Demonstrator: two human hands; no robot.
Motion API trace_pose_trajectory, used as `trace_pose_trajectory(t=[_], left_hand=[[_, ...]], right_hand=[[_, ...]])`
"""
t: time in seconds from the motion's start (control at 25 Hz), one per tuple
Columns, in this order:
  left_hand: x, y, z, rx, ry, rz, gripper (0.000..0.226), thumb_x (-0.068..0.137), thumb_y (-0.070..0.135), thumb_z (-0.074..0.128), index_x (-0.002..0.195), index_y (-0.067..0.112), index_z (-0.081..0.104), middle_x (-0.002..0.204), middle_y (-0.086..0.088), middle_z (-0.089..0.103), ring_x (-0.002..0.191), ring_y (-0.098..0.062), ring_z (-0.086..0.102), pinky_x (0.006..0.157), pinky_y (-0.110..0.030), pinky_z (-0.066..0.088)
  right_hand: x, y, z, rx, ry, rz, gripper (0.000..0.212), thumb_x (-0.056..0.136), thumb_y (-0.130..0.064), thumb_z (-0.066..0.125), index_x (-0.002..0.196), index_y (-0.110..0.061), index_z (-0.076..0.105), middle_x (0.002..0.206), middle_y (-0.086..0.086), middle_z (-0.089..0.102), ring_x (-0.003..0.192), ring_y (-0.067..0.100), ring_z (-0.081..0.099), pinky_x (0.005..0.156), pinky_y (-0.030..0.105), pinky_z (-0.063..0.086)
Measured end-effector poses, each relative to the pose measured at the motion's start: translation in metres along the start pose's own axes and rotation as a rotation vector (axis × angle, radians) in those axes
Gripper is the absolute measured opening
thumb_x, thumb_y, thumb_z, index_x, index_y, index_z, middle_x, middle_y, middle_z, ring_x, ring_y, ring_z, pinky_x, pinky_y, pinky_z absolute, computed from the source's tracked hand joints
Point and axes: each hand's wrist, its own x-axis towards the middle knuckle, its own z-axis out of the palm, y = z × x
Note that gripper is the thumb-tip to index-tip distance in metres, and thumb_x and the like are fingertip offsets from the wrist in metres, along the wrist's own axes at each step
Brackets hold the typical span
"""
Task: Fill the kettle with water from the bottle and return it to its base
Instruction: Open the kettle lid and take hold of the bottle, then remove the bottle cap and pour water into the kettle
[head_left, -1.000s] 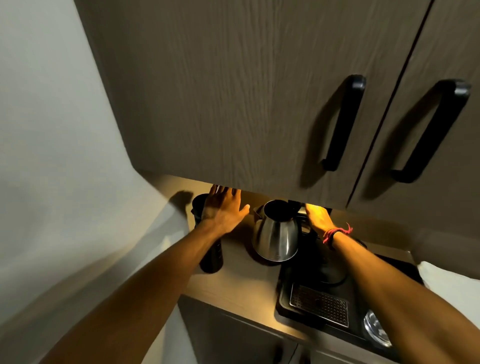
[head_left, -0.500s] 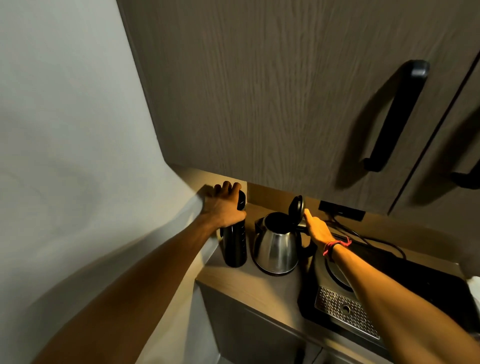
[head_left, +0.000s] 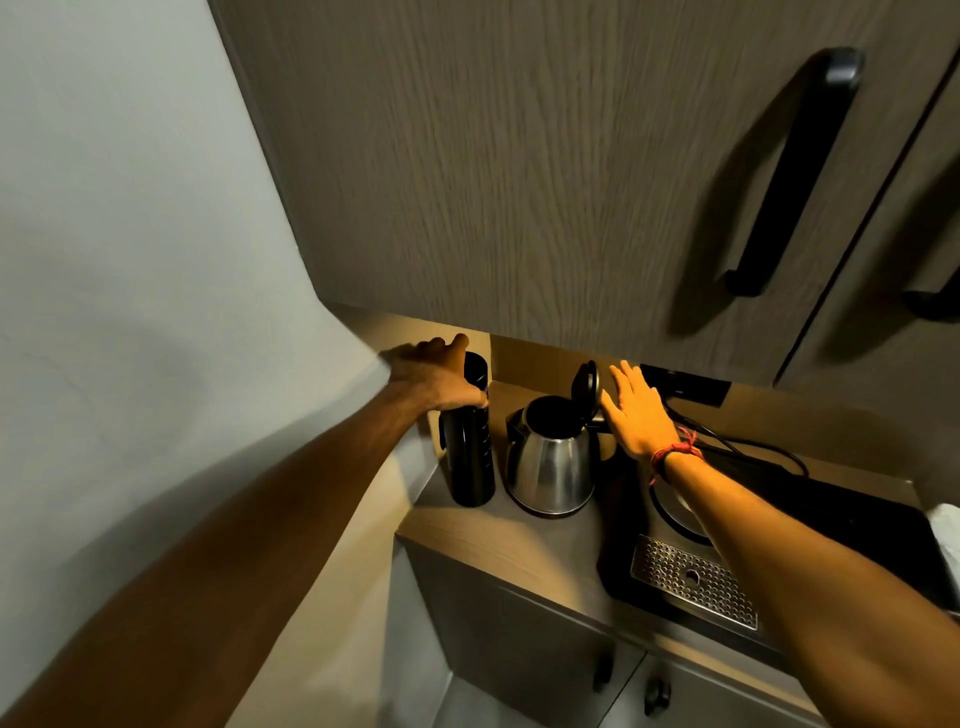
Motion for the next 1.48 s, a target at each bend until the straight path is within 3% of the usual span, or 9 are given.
trace_pose_trajectory(t=[0.32, 0.48, 0.6, 0.72, 0.88, 1.04, 1.16, 1.28, 1.48], left_hand=[[-0.009, 0.002, -0.011, -0.069, 0.007, -0.015, 0.091, 0.067, 0.074, 0.066, 0.136, 0.021, 0.039, 0.131, -0.013, 0.055, 0.115, -0.034, 0.053, 0.090, -0.045, 0.044], [-0.021, 0.008, -0.003, -0.225, 0.245, -0.084, 0.092, 0.075, 0.079, 0.053, 0.140, 0.015, 0.037, 0.136, -0.015, 0.051, 0.123, -0.036, 0.051, 0.083, -0.042, 0.050], [-0.038, 0.019, 0.014, -0.192, 0.614, 0.214, 0.088, 0.077, 0.079, 0.051, 0.132, 0.011, 0.040, 0.121, -0.015, 0.058, 0.097, -0.033, 0.064, 0.069, -0.039, 0.057], [-0.066, 0.046, 0.066, -0.164, 0.383, 0.485, 0.084, 0.077, 0.076, 0.053, 0.131, 0.011, 0.042, 0.121, -0.011, 0.055, 0.092, -0.031, 0.065, 0.066, -0.039, 0.056], [-0.096, 0.075, 0.162, -0.181, -0.153, 0.273, 0.086, 0.076, 0.054, 0.073, 0.141, 0.012, 0.035, 0.138, -0.012, 0.047, 0.122, -0.033, 0.053, 0.090, -0.045, 0.050], [-0.100, 0.077, 0.200, -0.268, -0.234, 0.095, 0.098, 0.079, 0.046, 0.078, 0.152, 0.013, 0.022, 0.154, -0.014, 0.035, 0.138, -0.032, 0.039, 0.105, -0.046, 0.044], [-0.099, 0.072, 0.195, -0.353, -0.122, 0.073, 0.104, 0.074, 0.075, 0.063, 0.150, 0.017, 0.024, 0.150, -0.012, 0.040, 0.135, -0.032, 0.042, 0.099, -0.050, 0.048], [-0.098, 0.054, 0.172, -0.655, 0.344, -0.158, 0.092, 0.067, 0.084, 0.057, 0.130, 0.019, 0.039, 0.121, -0.008, 0.054, 0.107, -0.025, 0.057, 0.076, -0.039, 0.055], [-0.056, 0.018, 0.130, -1.081, 0.368, -0.401, 0.106, 0.062, 0.054, 0.088, 0.141, 0.008, 0.037, 0.142, -0.013, 0.047, 0.132, -0.030, 0.045, 0.107, -0.045, 0.044]], right_hand=[[0.004, 0.007, -0.001, -0.299, -0.065, -0.030, 0.062, 0.098, -0.047, 0.016, 0.154, -0.020, 0.008, 0.164, 0.003, 0.006, 0.151, 0.029, 0.002, 0.123, 0.053, 0.006], [0.001, 0.002, -0.004, -0.328, -0.057, -0.010, 0.062, 0.099, -0.048, 0.016, 0.154, -0.021, 0.007, 0.164, 0.002, 0.003, 0.151, 0.029, -0.001, 0.123, 0.053, 0.004], [-0.002, -0.001, -0.004, -0.347, -0.062, -0.006, 0.061, 0.099, -0.045, 0.015, 0.154, -0.020, 0.006, 0.164, 0.001, 0.000, 0.151, 0.028, -0.004, 0.122, 0.054, 0.003], [-0.004, -0.003, -0.003, -0.367, -0.078, -0.001, 0.060, 0.100, -0.043, 0.015, 0.154, -0.018, 0.006, 0.164, 0.002, -0.002, 0.151, 0.028, -0.006, 0.122, 0.055, 0.003], [-0.004, -0.002, -0.004, -0.369, -0.074, 0.032, 0.061, 0.099, -0.047, 0.014, 0.154, -0.020, 0.007, 0.164, 0.000, -0.001, 0.151, 0.027, -0.006, 0.122, 0.055, 0.000], [-0.003, -0.002, -0.004, -0.380, -0.078, 0.042, 0.062, 0.099, -0.049, 0.015, 0.153, -0.020, 0.008, 0.164, 0.000, -0.001, 0.151, 0.028, -0.006, 0.122, 0.055, 0.000], [-0.001, -0.001, -0.003, -0.369, -0.082, 0.042, 0.062, 0.098, -0.049, 0.015, 0.153, -0.020, 0.008, 0.164, 0.000, 0.000, 0.151, 0.028, -0.006, 0.122, 0.055, 0.000], [0.000, 0.000, -0.002, -0.351, -0.082, 0.038, 0.062, 0.098, -0.048, 0.015, 0.153, -0.020, 0.008, 0.164, 0.000, 0.000, 0.151, 0.028, -0.006, 0.122, 0.055, 0.000], [-0.001, 0.001, -0.001, -0.329, -0.082, 0.033, 0.063, 0.098, -0.049, 0.015, 0.153, -0.019, 0.007, 0.164, 0.001, -0.001, 0.151, 0.028, -0.007, 0.122, 0.055, 0.000]])
